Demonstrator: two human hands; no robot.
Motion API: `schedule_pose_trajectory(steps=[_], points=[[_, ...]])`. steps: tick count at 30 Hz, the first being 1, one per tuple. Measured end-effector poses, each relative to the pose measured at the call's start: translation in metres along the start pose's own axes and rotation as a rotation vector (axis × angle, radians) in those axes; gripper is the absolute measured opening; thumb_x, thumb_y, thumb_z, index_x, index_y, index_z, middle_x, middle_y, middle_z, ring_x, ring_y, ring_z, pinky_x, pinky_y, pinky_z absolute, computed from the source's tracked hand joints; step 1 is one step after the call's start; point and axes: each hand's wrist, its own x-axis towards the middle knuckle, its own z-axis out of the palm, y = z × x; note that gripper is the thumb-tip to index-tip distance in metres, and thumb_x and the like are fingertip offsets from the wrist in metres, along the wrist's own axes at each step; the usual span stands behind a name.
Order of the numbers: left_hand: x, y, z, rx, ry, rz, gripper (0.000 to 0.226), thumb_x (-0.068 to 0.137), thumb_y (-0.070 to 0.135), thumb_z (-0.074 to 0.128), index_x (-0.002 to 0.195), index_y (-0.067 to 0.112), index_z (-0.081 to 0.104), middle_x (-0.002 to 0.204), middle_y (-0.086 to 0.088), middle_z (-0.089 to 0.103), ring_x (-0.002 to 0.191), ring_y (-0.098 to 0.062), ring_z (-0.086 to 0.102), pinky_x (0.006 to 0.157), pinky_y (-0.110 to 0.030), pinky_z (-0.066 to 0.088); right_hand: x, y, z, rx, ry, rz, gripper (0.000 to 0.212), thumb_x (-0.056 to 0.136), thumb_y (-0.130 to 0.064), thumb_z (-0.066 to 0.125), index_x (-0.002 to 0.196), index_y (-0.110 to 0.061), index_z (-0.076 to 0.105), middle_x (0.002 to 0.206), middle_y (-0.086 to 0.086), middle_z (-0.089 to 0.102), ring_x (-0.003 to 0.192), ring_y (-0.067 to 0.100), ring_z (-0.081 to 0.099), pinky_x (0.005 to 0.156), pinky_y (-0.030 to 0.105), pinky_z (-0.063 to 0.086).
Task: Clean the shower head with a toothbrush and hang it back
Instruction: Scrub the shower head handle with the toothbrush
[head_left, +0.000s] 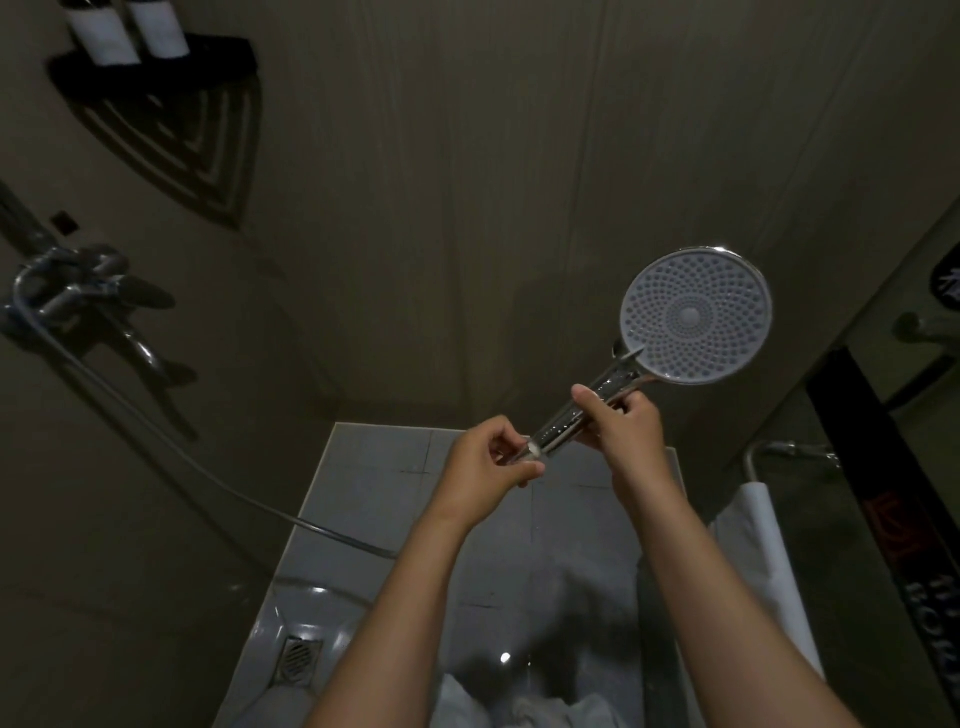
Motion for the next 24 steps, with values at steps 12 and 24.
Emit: schedule_pose_trajectory(steps=[12, 24], points=[[0.004, 0.0, -0.009, -0.111, -0.22, -0.128, 0.011, 0.088, 0.001, 0.059, 0.085, 0.012, 0.058, 0.078, -0.004, 0.065, 0.068, -0.012, 0.057, 0.054, -0.017, 0.041, -0.001, 0.0, -0.004, 0.016, 0.013, 0.008, 0.011, 0.085, -0.013, 0.067, 0.085, -0.013, 0.056, 0.075, 0.002, 0.063, 0.065, 0.009, 0.062, 0.051, 0.017, 0.052], [-0.001, -0.008, -0.022, -0.122, -0.424, -0.135, 0.02, 0.097, 0.008, 0.047, 0.106, -0.003, 0.061, 0.075, -0.002, 0.063, 0.066, -0.007, 0.059, 0.065, -0.016, 0.048, -0.004, -0.002, -0.004, -0.029, -0.113, -0.015, 0.01, 0.087, -0.01, 0.064, 0.086, -0.01, 0.054, 0.073, 0.003, 0.058, 0.061, 0.008, 0.063, 0.051, 0.016, 0.052]])
